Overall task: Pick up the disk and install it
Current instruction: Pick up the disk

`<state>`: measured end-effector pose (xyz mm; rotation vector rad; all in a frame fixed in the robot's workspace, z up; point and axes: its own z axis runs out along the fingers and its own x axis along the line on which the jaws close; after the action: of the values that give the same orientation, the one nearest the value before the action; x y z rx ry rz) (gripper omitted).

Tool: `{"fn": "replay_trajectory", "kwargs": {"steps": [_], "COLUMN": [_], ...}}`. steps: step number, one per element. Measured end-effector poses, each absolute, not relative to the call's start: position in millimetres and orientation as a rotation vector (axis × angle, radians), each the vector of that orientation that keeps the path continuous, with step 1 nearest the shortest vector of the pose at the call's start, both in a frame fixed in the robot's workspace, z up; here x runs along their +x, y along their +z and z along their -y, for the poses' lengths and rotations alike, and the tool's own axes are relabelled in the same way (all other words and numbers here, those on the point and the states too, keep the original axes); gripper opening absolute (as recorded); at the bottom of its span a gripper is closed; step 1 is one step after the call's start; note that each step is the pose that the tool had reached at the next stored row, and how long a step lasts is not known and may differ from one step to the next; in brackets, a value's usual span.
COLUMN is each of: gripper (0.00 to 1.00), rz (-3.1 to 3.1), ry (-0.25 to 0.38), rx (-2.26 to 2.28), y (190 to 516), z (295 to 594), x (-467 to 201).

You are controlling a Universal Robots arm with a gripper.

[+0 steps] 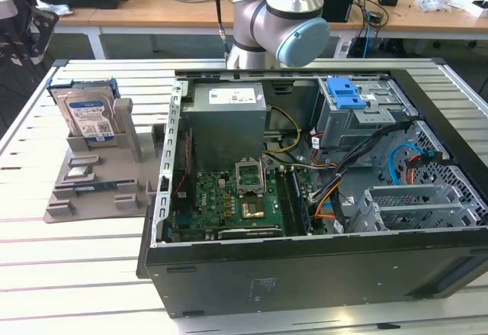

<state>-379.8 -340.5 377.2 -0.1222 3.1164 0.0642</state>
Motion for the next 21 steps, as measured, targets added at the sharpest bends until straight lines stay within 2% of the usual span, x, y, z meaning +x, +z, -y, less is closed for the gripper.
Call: {"fn": "replay_trajectory", "kwargs": {"steps": [21], "gripper": [0.11], "rz": [-3.053], "ry": [0.061], "rx": [-0.670], "y": [377.2], "z": [340.5], "x": [-379.8]}}
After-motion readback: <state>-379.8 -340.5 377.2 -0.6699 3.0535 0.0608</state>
